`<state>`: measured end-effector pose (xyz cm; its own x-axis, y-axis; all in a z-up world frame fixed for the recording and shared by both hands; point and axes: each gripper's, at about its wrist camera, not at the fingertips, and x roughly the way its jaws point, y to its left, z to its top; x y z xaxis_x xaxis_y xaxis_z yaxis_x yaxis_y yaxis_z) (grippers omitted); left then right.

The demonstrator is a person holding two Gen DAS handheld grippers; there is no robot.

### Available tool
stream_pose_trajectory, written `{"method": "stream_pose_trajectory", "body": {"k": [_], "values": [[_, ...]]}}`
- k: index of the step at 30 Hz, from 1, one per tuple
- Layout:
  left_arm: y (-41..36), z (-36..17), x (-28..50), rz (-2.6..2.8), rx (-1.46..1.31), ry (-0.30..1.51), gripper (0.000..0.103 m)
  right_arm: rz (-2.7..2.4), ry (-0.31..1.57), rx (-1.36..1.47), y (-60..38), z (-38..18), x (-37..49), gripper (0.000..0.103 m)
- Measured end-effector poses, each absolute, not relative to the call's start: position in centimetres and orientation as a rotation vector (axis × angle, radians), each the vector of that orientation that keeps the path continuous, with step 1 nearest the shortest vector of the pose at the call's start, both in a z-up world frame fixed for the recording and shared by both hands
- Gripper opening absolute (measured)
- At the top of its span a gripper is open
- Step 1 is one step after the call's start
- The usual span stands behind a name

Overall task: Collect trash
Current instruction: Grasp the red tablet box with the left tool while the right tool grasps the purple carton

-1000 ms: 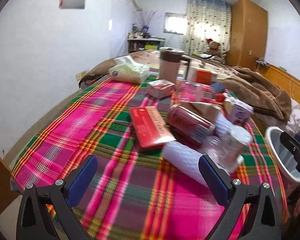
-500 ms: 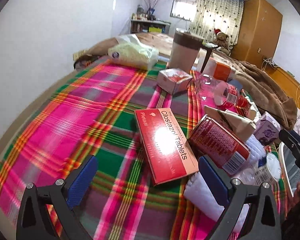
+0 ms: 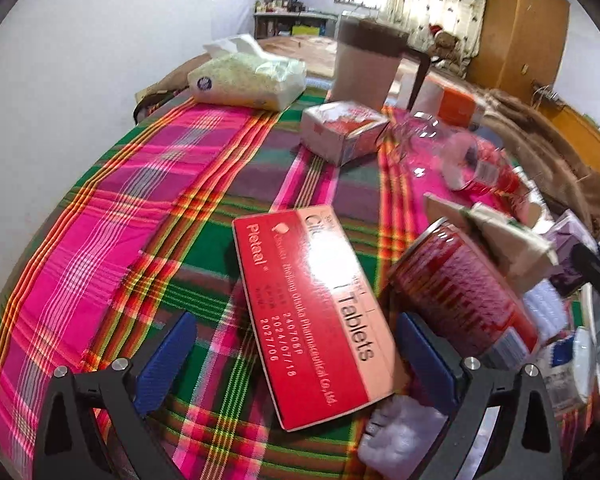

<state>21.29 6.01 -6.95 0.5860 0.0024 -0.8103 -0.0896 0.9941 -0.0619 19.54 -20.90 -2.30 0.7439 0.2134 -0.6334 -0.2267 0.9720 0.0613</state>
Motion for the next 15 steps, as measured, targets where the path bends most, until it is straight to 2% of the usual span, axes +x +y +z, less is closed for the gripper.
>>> {"method": "stream_pose_trajectory", "body": {"k": [2,3,5,9,12,15], "values": [[6.1,-7.2,21.3,0.064,-0.097,0.952,0.097,0.245,0.695,-0.02,-20.9,-2.4,19.6,0.066],[6.3,-7.2,21.2,0.066,-0.101,0.944,0.094,0.246,0.697,-0.017,-21.0,-2.4,19.6,0.059],[6.5,-7.1,21.2,0.068,-0.111,0.938,0.089,0.247,0.695,-0.01,-21.1,-2.3,19.6,0.052],[7.2,-6.8,20.8,0.074,-0.118,0.93,0.077,0.248,0.694,0.0,-21.2,-2.4,19.6,0.05],[7.8,-6.6,20.8,0.094,-0.125,0.922,0.064,0.241,0.69,-0.004,-21.1,-2.5,19.4,0.049],[8.1,-6.6,20.9,0.089,-0.141,0.918,0.064,0.238,0.683,-0.012,-20.9,-2.5,19.2,0.048]]}}
